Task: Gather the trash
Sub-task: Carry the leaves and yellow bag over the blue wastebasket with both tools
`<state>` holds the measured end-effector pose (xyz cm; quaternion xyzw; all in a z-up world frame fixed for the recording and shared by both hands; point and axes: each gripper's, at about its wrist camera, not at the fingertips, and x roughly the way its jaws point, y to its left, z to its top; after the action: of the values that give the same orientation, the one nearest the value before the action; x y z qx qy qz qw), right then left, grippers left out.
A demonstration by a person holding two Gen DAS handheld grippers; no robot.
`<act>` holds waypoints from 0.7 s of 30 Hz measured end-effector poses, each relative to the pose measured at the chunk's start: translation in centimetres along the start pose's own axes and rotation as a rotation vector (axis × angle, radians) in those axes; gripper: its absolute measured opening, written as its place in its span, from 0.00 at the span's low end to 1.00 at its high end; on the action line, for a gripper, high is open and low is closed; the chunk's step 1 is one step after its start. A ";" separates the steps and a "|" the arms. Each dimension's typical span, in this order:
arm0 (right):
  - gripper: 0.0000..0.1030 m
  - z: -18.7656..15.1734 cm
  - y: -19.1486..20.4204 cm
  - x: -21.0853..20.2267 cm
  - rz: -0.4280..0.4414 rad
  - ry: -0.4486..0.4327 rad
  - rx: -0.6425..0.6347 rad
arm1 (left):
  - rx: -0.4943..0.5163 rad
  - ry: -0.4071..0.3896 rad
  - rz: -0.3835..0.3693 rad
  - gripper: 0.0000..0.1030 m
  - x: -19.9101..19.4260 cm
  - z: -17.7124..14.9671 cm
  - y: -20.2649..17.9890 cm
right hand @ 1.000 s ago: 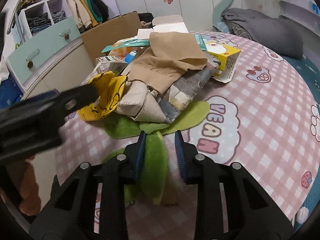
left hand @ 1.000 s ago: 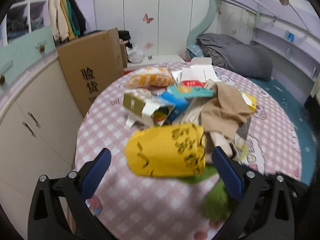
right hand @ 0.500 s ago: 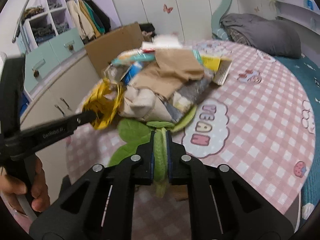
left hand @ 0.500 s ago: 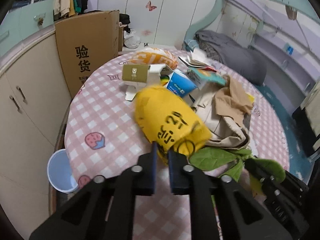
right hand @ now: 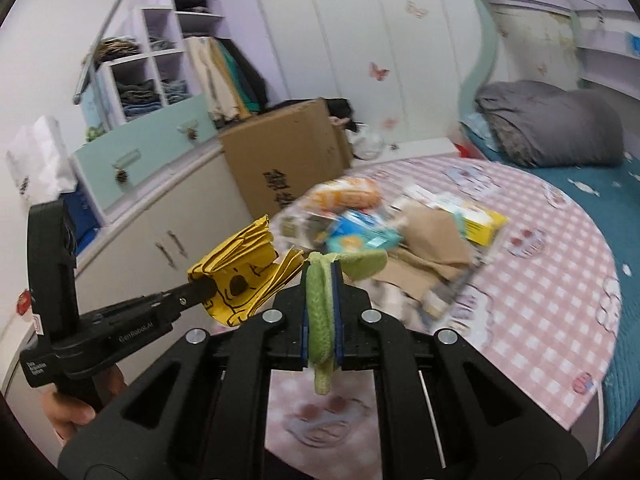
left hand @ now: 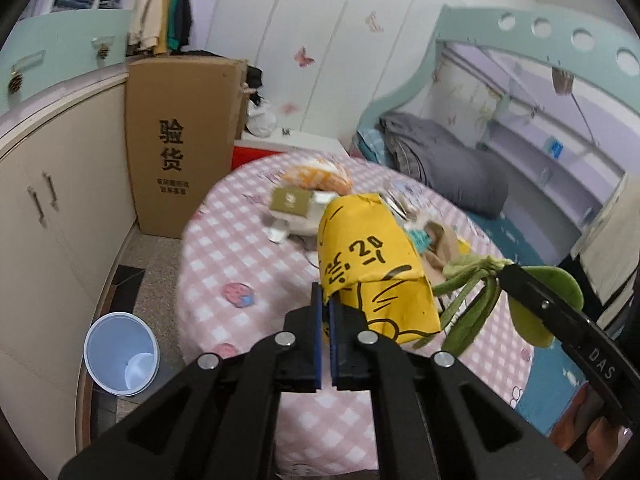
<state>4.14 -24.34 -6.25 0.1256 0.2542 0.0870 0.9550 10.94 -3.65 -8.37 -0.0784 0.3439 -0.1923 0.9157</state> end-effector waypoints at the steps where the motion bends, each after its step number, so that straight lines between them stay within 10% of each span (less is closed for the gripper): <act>1: 0.08 0.4 0.9 0.3 0.020 0.000 -0.012 | -0.017 -0.014 0.000 0.03 -0.6 0.2 0.9; 9: 0.08 1.5 10.0 7.5 0.216 0.090 -0.108 | -0.169 -0.075 0.183 0.03 -3.4 0.2 12.1; 21: 0.09 -4.3 24.9 27.2 0.335 0.382 -0.306 | -0.460 0.054 0.433 0.03 0.4 -3.7 31.9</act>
<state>22.66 6.50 -15.40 0.0016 0.3888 0.3027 0.8702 18.33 25.24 -20.16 -0.2032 0.4112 0.0877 0.8843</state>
